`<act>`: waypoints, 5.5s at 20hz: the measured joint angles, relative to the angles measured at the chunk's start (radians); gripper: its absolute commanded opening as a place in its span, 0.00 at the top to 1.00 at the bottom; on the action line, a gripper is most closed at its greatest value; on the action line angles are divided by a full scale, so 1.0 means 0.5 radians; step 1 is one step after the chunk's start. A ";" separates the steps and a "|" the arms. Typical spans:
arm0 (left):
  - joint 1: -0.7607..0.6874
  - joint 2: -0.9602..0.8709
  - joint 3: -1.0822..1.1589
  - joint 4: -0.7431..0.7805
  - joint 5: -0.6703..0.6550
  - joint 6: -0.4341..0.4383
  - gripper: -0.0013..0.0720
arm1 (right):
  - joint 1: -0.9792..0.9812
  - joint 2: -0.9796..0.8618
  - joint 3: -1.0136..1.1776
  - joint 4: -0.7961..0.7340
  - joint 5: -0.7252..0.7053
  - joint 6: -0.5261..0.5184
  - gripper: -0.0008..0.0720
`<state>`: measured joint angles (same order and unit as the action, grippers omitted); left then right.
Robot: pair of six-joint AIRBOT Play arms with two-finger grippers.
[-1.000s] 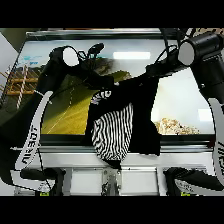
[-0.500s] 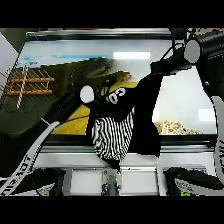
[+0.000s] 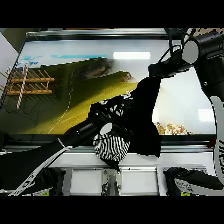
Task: Fold the clothes and pants, and hang the long-sleeved shirts on hangers.
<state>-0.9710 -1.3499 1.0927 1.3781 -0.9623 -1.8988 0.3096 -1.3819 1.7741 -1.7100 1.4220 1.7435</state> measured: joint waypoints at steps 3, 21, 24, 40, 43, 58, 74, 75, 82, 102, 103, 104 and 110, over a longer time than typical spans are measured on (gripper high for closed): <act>0.031 0.085 0.042 0.121 -0.088 -0.050 0.06 | -0.001 0.000 0.004 -0.038 -0.047 0.000 0.96; 0.333 0.872 -0.320 -0.077 -0.028 -0.228 0.06 | -0.003 -0.006 0.004 -0.029 -0.054 0.001 0.96; 0.181 0.673 -0.330 -0.025 -0.010 -0.234 0.06 | -0.003 -0.009 0.004 -0.006 -0.054 0.001 0.96; 0.107 0.108 0.036 0.240 -0.177 -0.211 0.96 | -0.003 -0.011 0.004 0.018 -0.054 -0.008 0.96; 0.371 0.410 0.038 0.245 -0.283 -0.117 0.96 | -0.003 -0.011 0.004 0.018 -0.054 -0.014 0.96; 2.540 0.829 -0.177 0.204 -0.479 0.454 0.08 | -0.003 -0.011 0.004 0.024 -0.005 -0.015 0.96; 0.384 0.053 0.346 0.310 0.468 -0.394 0.08 | -0.003 -0.011 0.004 0.024 0.000 0.072 0.96; 0.352 -0.022 0.436 0.333 0.468 -0.417 0.08 | -0.003 -0.011 0.004 0.024 0.000 0.075 0.96; 0.283 -0.404 0.959 0.394 0.428 -0.480 0.08 | -0.003 -0.011 0.004 0.024 0.000 0.075 0.96; 0.288 -0.789 1.274 0.702 -0.082 -0.501 0.30 | -0.003 -0.011 0.004 0.026 0.012 0.075 0.96; 0.297 -0.791 1.266 0.724 -0.129 -0.504 0.30 | -0.003 -0.011 0.004 0.026 0.015 0.075 0.96; 0.304 -0.788 1.244 0.748 -0.172 -0.504 0.30 | -0.003 -0.011 0.004 0.026 0.015 0.075 0.96; 0.322 -0.613 0.848 0.803 -0.290 -0.520 0.30 | -0.002 -0.011 0.004 0.027 0.015 0.074 0.96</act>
<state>-0.8101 -1.6566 1.5169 1.7794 -1.1072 -2.1586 0.3084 -1.3872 1.7760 -1.6966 1.4296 1.7805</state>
